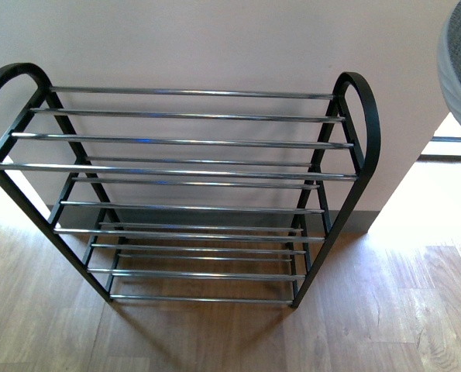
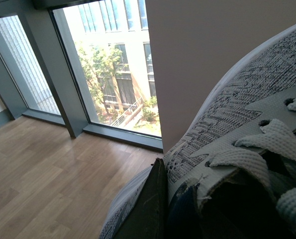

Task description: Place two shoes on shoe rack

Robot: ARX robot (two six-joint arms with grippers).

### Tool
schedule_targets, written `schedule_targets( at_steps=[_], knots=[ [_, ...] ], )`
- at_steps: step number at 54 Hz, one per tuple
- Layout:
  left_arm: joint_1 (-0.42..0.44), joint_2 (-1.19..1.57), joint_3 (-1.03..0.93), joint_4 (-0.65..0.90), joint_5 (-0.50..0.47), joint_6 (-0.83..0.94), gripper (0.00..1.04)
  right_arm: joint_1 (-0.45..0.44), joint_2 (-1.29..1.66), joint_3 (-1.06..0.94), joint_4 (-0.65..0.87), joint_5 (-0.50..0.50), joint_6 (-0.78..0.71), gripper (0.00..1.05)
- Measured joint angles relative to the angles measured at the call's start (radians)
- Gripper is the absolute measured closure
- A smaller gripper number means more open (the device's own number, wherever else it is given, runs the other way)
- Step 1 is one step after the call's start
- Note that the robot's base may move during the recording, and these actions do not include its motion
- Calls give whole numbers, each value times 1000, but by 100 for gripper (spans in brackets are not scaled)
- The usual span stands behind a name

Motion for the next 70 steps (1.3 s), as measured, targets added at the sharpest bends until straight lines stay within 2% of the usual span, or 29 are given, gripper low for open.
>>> schedule_targets(
  at_steps=[58, 62, 70],
  knots=[
    [-1, 1, 0, 0, 0, 0, 103, 0, 0, 0, 0, -2, 0, 103],
    [-1, 1, 0, 0, 0, 0, 103, -11, -12, -24, 98, -60, -50, 103],
    [-1, 1, 0, 0, 0, 0, 103, -52, 12, 29, 66, -67, -49, 103]
  ],
)
